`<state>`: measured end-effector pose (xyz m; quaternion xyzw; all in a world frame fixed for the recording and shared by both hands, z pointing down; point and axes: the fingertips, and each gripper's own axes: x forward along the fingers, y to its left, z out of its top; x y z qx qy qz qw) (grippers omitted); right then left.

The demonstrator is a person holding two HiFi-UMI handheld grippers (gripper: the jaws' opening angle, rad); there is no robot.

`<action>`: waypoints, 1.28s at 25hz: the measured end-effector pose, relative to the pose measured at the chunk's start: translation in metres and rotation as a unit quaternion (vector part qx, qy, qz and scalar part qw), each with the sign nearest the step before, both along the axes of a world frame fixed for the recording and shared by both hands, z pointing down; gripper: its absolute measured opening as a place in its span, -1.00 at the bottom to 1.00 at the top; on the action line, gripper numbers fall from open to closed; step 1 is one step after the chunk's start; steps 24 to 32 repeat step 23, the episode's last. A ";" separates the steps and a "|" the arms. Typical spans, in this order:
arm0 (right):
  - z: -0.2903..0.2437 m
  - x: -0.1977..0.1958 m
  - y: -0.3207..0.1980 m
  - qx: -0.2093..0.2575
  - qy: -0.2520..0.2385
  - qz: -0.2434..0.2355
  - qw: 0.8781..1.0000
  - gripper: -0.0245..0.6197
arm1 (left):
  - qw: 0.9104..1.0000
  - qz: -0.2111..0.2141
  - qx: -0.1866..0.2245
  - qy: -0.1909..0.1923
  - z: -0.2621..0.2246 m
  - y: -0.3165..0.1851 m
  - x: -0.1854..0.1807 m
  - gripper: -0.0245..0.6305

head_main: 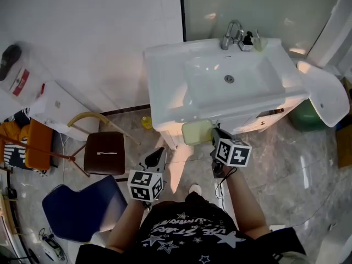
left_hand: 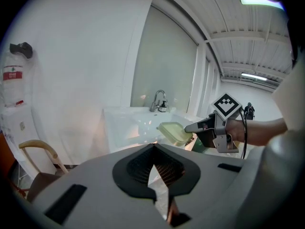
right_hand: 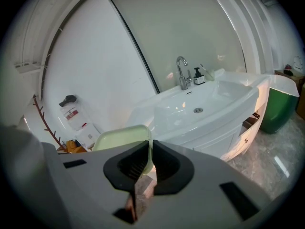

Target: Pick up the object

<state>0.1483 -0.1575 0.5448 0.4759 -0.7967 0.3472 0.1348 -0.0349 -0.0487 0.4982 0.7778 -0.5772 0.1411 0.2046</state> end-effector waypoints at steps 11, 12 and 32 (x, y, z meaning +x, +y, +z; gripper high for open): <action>-0.014 -0.031 0.083 0.008 0.013 0.035 0.999 -0.82 | 0.999 0.035 0.001 0.009 -0.004 0.076 -0.041 -0.88; -0.014 -0.034 0.093 0.008 0.015 0.037 0.999 -0.82 | 0.999 0.036 0.002 0.010 -0.004 0.084 -0.046 -0.88; -0.023 -0.056 0.207 0.014 0.018 0.068 0.997 -0.82 | 0.998 0.058 0.010 0.018 -0.008 0.186 -0.080 -0.88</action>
